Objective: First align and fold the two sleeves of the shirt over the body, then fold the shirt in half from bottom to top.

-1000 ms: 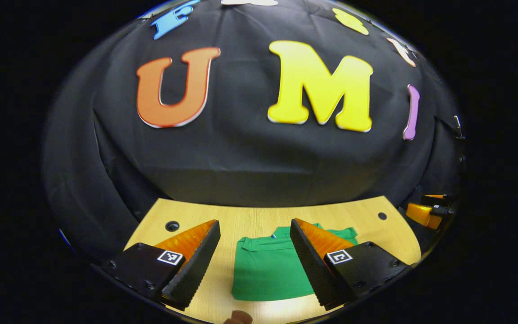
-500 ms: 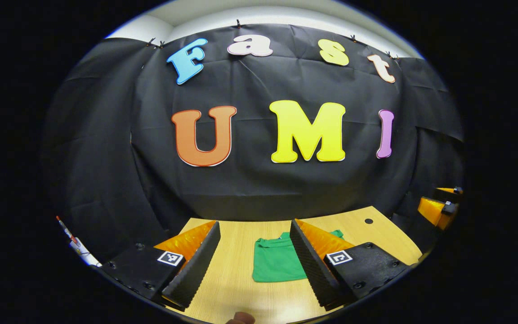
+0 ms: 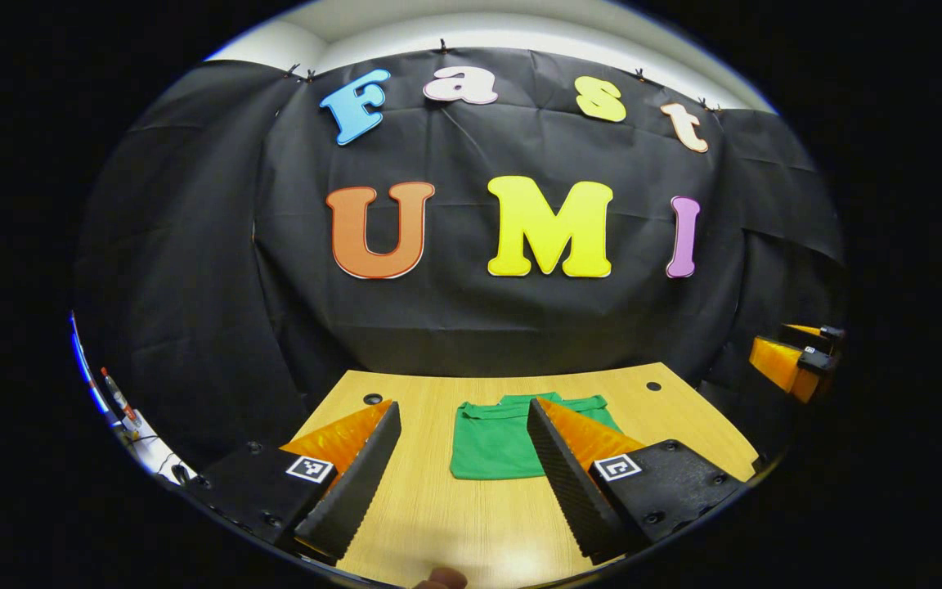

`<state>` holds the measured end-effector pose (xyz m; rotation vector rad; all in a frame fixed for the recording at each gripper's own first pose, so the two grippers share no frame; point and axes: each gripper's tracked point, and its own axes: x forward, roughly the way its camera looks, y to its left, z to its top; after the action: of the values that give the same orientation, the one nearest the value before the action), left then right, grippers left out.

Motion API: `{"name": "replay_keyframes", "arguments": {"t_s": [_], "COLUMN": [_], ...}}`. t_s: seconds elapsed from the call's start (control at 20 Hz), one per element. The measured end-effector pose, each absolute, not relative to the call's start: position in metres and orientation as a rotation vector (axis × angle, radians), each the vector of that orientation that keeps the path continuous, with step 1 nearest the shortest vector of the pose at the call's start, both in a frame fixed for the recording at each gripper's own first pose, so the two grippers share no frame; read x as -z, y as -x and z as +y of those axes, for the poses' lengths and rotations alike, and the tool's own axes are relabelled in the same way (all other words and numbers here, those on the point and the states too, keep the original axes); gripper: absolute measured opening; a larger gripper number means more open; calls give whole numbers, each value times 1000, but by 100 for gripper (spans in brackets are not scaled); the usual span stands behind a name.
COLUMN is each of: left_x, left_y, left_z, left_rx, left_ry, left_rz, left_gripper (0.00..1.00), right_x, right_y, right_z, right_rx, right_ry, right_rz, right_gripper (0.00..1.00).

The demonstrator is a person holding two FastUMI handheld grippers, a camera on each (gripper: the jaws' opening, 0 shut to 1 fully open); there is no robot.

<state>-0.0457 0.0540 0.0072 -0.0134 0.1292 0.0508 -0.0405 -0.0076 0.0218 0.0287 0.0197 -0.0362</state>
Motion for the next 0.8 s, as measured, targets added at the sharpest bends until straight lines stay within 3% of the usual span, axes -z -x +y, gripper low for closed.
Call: {"name": "replay_keyframes", "arguments": {"t_s": [0.3, 0.8], "left_x": [-4, -2], "left_y": [52, 67], "left_z": [51, 45], "left_rx": [-49, -12], "left_ry": [0, 11], "left_rz": [118, 110], "left_gripper": [100, 100], "right_x": [5, -11], "right_y": [36, 40], "right_z": [8, 33], "right_rx": [17, -32], "right_ry": [-11, 47], "right_rz": [93, 51], "right_gripper": [99, 99]}}
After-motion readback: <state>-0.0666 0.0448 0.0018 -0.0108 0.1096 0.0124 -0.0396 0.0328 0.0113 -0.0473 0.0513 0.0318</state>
